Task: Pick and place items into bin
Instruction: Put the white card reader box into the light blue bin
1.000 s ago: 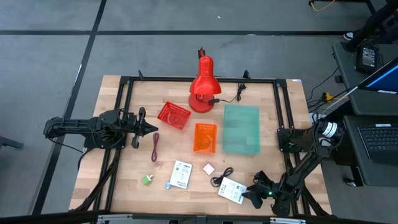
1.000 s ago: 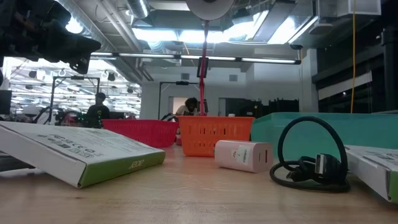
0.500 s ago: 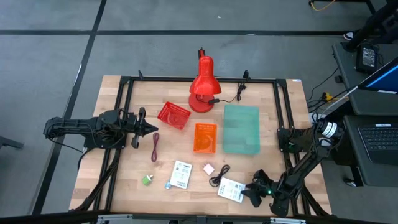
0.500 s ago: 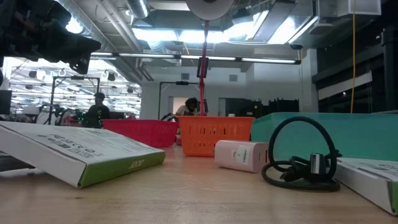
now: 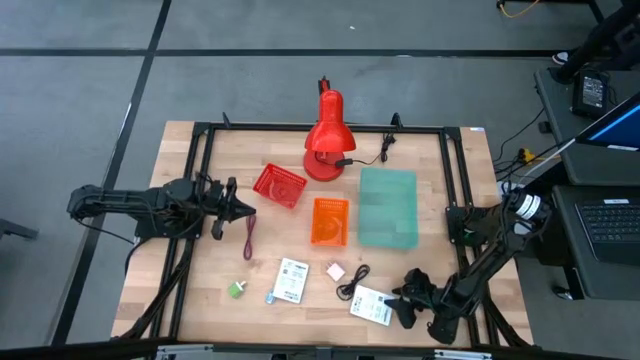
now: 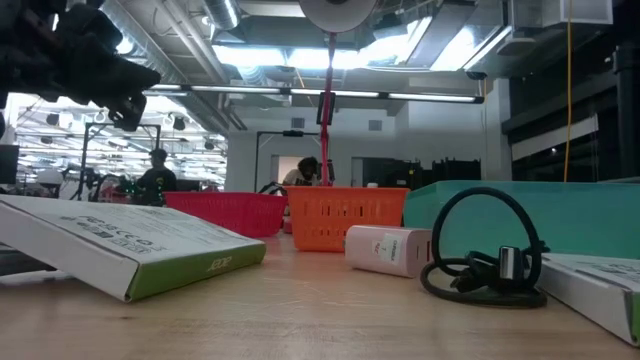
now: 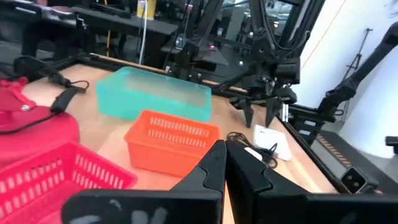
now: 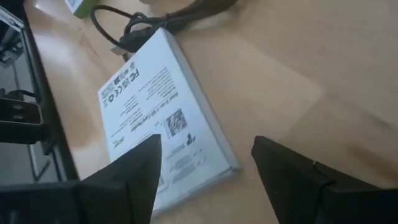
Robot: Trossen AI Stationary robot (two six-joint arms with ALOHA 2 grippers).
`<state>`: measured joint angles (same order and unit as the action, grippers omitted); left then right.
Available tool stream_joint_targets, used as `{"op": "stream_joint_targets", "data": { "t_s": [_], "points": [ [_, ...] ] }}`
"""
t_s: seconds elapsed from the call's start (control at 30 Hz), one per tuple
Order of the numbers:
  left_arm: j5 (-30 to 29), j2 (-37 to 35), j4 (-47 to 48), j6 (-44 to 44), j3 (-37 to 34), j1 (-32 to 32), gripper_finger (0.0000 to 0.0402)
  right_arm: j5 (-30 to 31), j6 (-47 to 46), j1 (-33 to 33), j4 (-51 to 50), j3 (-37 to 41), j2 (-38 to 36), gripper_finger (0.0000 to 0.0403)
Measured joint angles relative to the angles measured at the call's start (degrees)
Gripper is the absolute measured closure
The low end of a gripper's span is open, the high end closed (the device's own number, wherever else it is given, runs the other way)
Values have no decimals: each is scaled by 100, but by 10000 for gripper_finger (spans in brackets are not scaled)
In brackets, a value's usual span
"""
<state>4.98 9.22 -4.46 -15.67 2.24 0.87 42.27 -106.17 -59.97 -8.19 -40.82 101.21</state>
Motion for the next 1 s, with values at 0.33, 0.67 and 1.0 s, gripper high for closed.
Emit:
{"op": "stream_joint_targets", "data": {
  "t_s": [0.33,0.67,1.0],
  "points": [
    [-365,1304,-1665,-28,2,-693,398,32,186,58,-5,11,7,163],
    [-1027,3608,-2109,431,1134,-1626,398,21,226,58,-1,12,9,163],
    [-1000,6087,-1855,994,2916,-2269,398,192,317,57,40,23,15,163]
  ]
}}
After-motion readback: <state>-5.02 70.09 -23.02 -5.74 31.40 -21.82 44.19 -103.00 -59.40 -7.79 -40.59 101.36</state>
